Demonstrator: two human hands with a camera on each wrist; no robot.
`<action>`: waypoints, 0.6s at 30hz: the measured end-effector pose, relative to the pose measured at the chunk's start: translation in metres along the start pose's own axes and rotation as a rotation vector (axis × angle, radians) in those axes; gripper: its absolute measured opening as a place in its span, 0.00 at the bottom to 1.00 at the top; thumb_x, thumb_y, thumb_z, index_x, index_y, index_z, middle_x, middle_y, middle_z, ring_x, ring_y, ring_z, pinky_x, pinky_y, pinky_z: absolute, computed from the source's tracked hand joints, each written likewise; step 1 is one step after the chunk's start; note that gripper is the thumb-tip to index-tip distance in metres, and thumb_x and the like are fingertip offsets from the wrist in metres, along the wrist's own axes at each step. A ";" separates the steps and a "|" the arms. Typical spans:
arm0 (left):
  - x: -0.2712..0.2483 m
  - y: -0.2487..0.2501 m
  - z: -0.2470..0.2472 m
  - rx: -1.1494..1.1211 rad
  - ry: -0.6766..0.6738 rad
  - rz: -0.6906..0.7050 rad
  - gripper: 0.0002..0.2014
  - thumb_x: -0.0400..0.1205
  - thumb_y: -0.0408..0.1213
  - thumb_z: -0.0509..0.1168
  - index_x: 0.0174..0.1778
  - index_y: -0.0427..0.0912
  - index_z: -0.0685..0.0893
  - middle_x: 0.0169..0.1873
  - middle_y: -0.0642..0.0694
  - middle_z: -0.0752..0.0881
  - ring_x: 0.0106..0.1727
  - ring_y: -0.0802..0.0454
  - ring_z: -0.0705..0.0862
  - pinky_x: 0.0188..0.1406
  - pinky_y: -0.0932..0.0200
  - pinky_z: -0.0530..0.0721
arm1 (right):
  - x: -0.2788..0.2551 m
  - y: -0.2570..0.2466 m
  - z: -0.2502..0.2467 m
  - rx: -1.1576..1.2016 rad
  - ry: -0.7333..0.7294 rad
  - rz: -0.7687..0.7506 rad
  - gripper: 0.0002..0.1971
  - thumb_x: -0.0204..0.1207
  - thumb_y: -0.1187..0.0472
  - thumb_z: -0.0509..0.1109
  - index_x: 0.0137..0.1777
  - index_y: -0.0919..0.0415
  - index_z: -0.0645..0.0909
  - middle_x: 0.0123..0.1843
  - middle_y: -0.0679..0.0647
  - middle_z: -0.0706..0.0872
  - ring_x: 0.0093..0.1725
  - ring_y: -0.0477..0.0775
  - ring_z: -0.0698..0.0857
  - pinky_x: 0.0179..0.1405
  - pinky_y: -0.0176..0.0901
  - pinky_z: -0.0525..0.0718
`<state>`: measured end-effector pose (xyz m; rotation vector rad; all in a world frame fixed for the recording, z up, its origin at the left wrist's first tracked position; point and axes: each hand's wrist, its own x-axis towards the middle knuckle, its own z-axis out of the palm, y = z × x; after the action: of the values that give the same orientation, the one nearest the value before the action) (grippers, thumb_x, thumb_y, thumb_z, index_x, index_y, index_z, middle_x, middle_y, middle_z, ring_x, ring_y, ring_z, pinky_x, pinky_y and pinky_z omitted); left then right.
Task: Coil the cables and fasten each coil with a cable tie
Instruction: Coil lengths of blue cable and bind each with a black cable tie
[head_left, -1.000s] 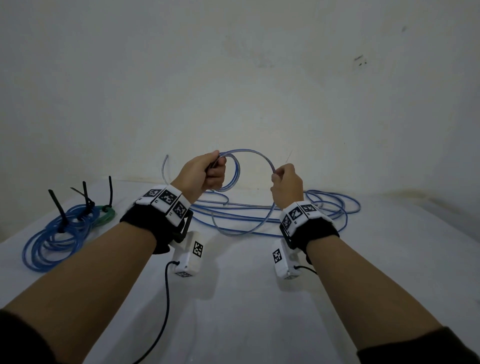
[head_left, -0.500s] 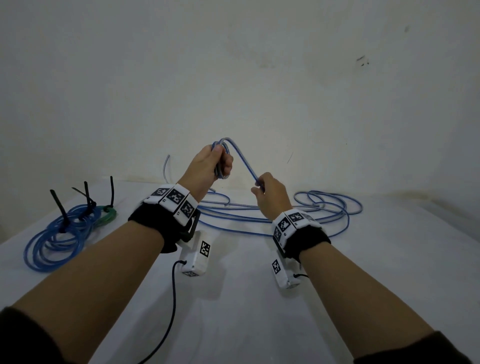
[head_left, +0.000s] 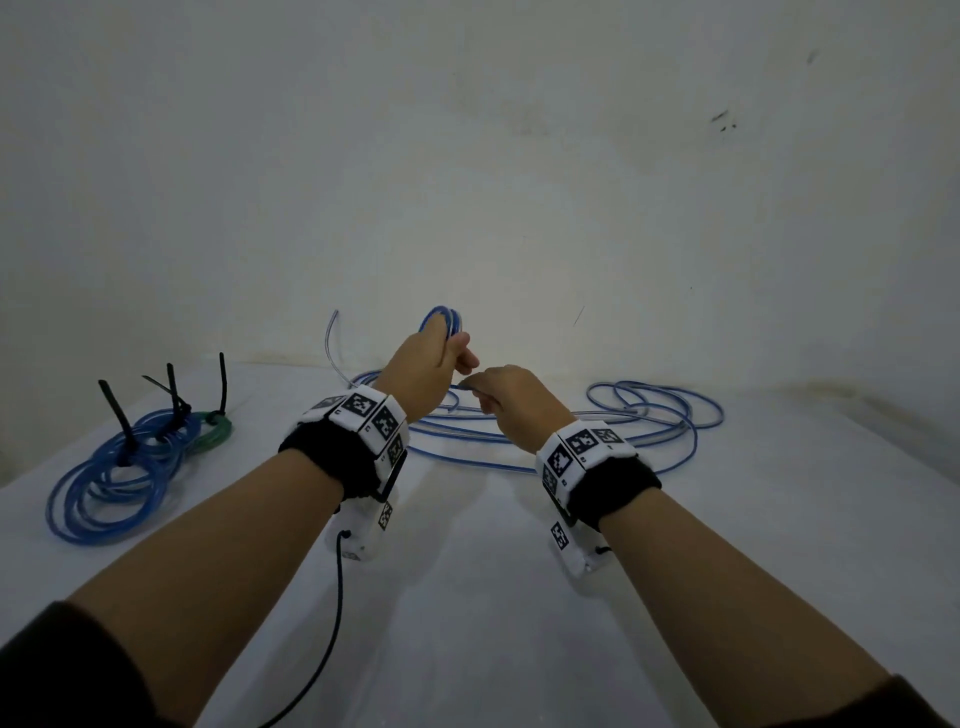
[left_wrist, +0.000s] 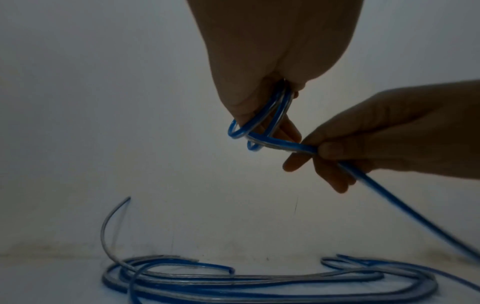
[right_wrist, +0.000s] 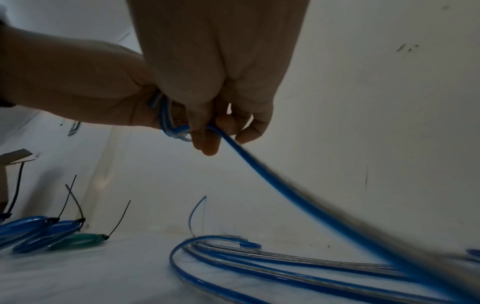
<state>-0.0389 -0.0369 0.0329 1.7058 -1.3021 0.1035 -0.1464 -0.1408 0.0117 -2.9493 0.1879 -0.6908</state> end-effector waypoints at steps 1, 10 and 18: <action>-0.001 0.000 0.000 0.059 -0.010 0.004 0.11 0.88 0.38 0.49 0.47 0.35 0.72 0.42 0.42 0.88 0.43 0.48 0.85 0.53 0.49 0.83 | 0.000 0.000 0.000 -0.057 0.021 -0.019 0.18 0.77 0.75 0.58 0.63 0.65 0.81 0.46 0.64 0.87 0.46 0.65 0.83 0.49 0.55 0.80; 0.001 0.000 0.000 -0.103 0.120 -0.122 0.10 0.88 0.37 0.47 0.49 0.36 0.70 0.44 0.37 0.87 0.43 0.44 0.87 0.50 0.45 0.84 | -0.006 -0.002 -0.005 -0.298 0.131 0.005 0.19 0.69 0.78 0.63 0.57 0.60 0.79 0.45 0.57 0.86 0.36 0.64 0.85 0.34 0.47 0.74; 0.005 0.009 0.002 -0.331 0.259 -0.119 0.09 0.88 0.38 0.49 0.46 0.40 0.70 0.38 0.47 0.86 0.27 0.58 0.82 0.29 0.67 0.78 | -0.011 -0.010 0.002 -0.218 0.207 0.028 0.20 0.56 0.82 0.71 0.45 0.61 0.83 0.29 0.58 0.81 0.20 0.59 0.74 0.22 0.40 0.68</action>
<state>-0.0446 -0.0413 0.0398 1.4293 -0.9645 0.0347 -0.1548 -0.1294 0.0064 -3.0661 0.3413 -1.0347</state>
